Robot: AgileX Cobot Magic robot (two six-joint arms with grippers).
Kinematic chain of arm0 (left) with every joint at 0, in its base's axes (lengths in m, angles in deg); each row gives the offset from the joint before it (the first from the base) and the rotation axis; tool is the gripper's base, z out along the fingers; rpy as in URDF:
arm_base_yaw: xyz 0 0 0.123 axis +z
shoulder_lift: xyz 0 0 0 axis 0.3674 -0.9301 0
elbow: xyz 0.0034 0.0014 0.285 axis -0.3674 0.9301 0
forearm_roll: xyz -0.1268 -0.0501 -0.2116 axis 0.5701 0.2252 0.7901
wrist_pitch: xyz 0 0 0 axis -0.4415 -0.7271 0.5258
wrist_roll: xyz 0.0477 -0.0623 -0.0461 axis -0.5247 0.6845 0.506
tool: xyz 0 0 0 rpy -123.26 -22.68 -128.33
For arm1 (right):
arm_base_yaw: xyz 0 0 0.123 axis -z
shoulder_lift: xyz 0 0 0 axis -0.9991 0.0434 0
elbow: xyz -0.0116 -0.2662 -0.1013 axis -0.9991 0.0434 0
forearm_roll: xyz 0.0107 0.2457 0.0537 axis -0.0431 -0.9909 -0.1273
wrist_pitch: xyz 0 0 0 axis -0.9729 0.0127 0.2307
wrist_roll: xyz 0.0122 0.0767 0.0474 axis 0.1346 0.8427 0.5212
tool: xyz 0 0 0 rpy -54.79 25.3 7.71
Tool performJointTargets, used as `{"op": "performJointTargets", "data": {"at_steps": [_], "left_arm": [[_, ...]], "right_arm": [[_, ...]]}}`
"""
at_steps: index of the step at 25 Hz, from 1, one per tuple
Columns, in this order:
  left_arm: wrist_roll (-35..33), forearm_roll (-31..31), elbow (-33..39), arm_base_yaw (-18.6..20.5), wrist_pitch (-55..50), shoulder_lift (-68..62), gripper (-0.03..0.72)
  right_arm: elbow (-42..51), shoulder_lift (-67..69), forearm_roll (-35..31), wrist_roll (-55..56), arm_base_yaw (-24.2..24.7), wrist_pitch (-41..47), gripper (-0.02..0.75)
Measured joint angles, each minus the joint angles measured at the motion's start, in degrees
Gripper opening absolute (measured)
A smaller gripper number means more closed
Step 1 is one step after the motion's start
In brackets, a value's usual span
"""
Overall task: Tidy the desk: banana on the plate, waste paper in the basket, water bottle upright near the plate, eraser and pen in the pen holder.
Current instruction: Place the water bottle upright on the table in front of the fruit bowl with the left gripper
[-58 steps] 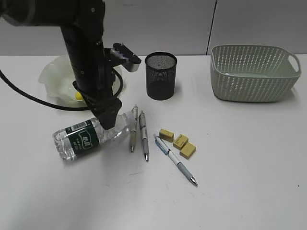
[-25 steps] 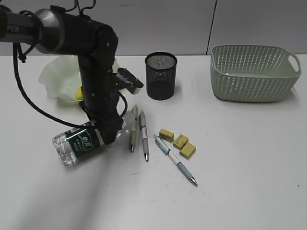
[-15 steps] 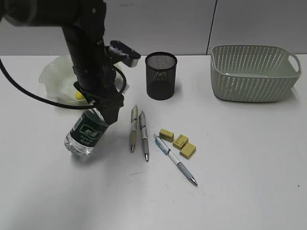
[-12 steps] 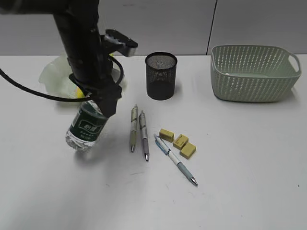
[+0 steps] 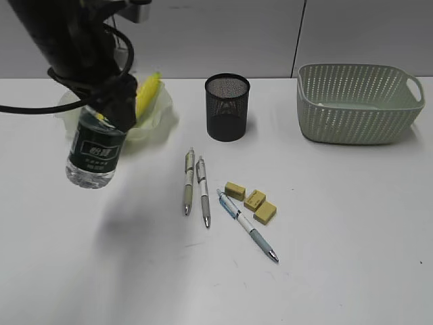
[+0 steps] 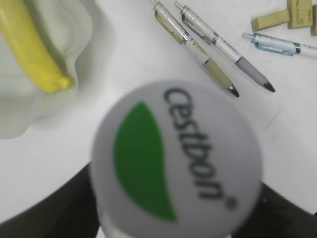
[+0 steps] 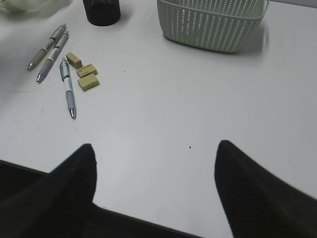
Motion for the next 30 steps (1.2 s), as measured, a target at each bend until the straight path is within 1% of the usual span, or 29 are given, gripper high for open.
{"op": "performJointTargets", "data": {"at_steps": [4, 7, 9, 12, 14, 17, 22, 26, 30], "left_arm": [[1.13, 0.53, 11.96, 2.35, 10.11, 8.01, 0.508], [1.38, 1.91, 22.96, 4.45, 22.82, 15.61, 0.508], [1.46, 3.79, 30.97, 5.14, 33.97, 20.09, 0.508], [1.52, 6.35, 39.22, 5.19, 46.29, 23.18, 0.508], [1.52, 6.91, 42.53, 5.19, 51.39, 23.04, 0.508], [1.52, 6.98, 45.13, 5.19, 56.23, 20.87, 0.508], [1.52, 7.95, 45.33, 5.79, 63.78, 14.75, 0.508], [1.58, 11.28, 45.33, 6.66, 68.65, 10.06, 0.508], [1.7, 14.32, 45.33, 7.39, 70.19, 7.02, 0.508]], "right_arm": [[0.0, 0.0, 0.0, 0.0, 0.0, 0.0, 0.582], [0.0, 0.0, 0.0, 0.0, 0.0, 0.0, 0.582], [0.0, 0.0, 0.0, 0.0, 0.0, 0.0, 0.582], [0.0, 0.0, 0.0, 0.0, 0.0, -0.06, 0.582], [0.0, 0.0, 0.0, 0.0, 0.0, -0.05, 0.582], [0.0, 0.0, 0.0, 0.0, 0.0, -0.05, 0.582], [0.0, 0.0, 0.0, 0.0, 0.0, -0.05, 0.582], [0.0, 0.0, 0.0, 0.0, 0.0, -0.05, 0.582], [0.0, 0.0, 0.0, 0.0, 0.0, -0.05, 0.582]]}}
